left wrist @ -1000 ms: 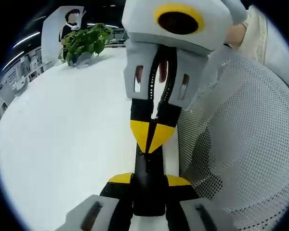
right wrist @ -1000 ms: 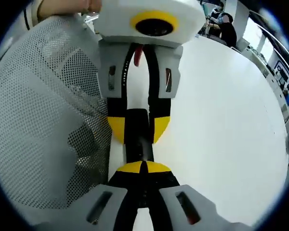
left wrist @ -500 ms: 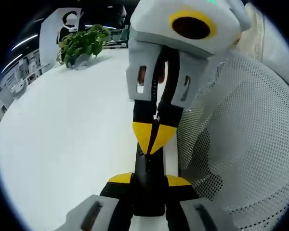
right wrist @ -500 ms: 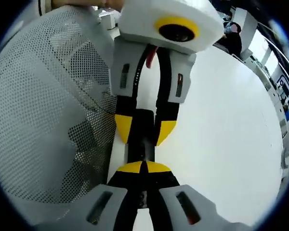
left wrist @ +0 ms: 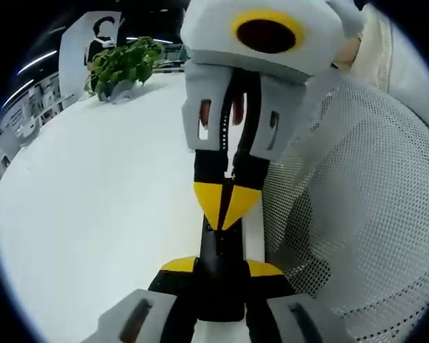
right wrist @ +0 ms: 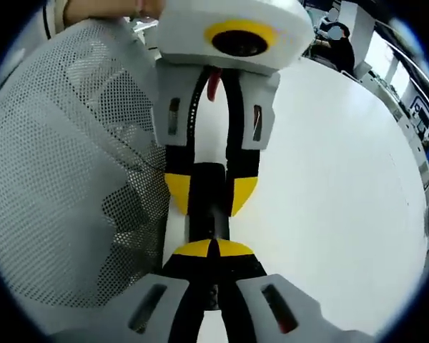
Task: Press the specified remote control buttons in sequence, fully releasing each button before pressing the next.
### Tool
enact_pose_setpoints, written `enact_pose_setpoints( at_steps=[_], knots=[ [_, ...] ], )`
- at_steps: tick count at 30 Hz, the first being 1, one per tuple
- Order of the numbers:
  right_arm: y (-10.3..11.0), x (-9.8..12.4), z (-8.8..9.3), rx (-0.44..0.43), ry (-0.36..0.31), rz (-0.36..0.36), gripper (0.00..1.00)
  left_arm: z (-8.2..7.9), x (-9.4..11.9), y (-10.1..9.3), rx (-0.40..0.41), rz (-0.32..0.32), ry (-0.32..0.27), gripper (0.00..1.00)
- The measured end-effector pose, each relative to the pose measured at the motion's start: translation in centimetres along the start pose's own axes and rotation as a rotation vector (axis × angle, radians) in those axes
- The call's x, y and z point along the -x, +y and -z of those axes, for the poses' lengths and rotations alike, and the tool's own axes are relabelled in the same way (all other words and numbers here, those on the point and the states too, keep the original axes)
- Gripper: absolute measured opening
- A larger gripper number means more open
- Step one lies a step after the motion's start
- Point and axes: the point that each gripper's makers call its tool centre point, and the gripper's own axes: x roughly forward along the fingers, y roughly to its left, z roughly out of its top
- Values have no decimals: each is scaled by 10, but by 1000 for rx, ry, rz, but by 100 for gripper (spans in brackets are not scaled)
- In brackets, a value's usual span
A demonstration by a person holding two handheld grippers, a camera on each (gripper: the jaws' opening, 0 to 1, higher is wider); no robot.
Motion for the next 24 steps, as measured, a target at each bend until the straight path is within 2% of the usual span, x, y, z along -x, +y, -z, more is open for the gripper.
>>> enact_pose_setpoints(
  at_steps=[4, 11, 24],
  knots=[
    [1, 0, 1, 14, -16, 23, 0, 0, 0, 0, 2, 1, -2, 24],
    [0, 2, 1, -55, -82, 71, 0, 0, -1, 1, 3, 5, -4, 24],
    [2, 0, -3, -2, -56, 47, 0, 1, -1, 1, 2, 4, -5, 24]
  ],
)
